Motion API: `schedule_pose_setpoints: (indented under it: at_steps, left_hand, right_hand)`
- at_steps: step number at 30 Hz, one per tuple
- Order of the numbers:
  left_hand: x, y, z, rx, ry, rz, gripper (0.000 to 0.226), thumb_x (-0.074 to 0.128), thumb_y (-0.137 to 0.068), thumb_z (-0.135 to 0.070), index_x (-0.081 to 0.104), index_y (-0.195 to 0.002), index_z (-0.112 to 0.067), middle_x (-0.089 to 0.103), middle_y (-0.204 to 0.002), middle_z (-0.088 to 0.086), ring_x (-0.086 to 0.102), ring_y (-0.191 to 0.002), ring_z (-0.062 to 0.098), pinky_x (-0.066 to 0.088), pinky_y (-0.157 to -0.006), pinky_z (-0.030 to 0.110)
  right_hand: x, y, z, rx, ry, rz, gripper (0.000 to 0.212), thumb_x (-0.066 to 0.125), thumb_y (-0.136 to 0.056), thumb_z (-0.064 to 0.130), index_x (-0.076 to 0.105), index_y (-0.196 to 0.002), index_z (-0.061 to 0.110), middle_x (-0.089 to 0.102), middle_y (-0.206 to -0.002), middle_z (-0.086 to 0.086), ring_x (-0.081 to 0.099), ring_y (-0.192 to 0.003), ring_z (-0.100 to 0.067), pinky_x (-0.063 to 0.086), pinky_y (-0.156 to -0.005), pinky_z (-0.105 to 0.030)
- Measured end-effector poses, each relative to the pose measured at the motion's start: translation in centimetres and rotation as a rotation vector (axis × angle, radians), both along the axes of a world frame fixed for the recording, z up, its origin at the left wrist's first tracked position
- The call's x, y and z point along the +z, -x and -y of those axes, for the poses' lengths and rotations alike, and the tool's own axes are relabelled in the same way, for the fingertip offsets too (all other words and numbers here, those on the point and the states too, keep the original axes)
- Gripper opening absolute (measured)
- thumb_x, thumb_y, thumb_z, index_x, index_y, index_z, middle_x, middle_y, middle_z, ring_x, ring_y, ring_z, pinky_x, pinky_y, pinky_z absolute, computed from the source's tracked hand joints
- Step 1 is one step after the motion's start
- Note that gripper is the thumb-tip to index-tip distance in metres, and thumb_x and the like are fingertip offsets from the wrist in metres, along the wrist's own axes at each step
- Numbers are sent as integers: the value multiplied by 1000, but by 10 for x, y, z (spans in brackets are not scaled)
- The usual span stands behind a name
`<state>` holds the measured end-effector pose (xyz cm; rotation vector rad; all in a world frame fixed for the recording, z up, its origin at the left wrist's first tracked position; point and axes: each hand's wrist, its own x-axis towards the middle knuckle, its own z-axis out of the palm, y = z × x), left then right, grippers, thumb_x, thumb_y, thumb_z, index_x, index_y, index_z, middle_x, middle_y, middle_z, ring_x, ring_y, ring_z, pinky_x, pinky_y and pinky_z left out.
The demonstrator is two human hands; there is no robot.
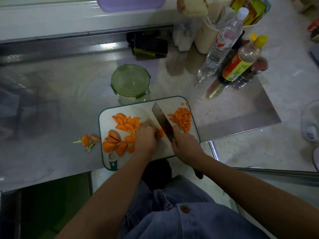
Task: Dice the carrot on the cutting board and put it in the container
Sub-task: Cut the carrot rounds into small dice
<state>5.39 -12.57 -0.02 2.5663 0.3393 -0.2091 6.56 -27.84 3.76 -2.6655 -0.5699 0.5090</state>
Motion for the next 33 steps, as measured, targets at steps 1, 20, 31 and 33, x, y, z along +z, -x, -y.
schedule_pose_setpoints:
  at_steps: [1, 20, 31, 33]
  left_hand:
    - [0, 0, 0, 1, 3, -3, 19, 58, -81, -4, 73, -93, -8, 62, -103, 13, 56, -96, 29, 38, -76, 32]
    - [0, -1, 0, 38, 62, -20, 15, 65, -82, -14, 75, -94, -11, 63, -96, 14, 59, -87, 31, 36, -68, 33]
    - [3, 3, 1, 130, 111, -44, 20, 61, -83, -5, 73, -100, -7, 61, -107, 15, 56, -98, 30, 27, -69, 23]
    - [4, 4, 1, 134, 122, -47, 20, 59, -84, -4, 74, -98, -7, 61, -104, 16, 56, -95, 30, 26, -67, 23]
  right_hand:
    - [1, 0, 0, 6, 9, -4, 32, 43, -92, 16, 38, -123, 10, 50, -76, -6, 48, -62, -25, 34, -56, -31]
    - [-18, 11, -14, -65, 38, -64, 40, 44, -93, 14, 35, -131, 10, 58, -84, -12, 59, -73, -32, 42, -59, -35]
    - [-4, 4, -9, -19, 1, -13, 28, 43, -93, 15, 39, -120, 9, 50, -75, -4, 51, -60, -23, 40, -54, -32]
    - [0, 3, -11, -1, 11, -32, 26, 43, -93, 16, 38, -118, 10, 49, -76, -4, 53, -62, -26, 43, -55, -35]
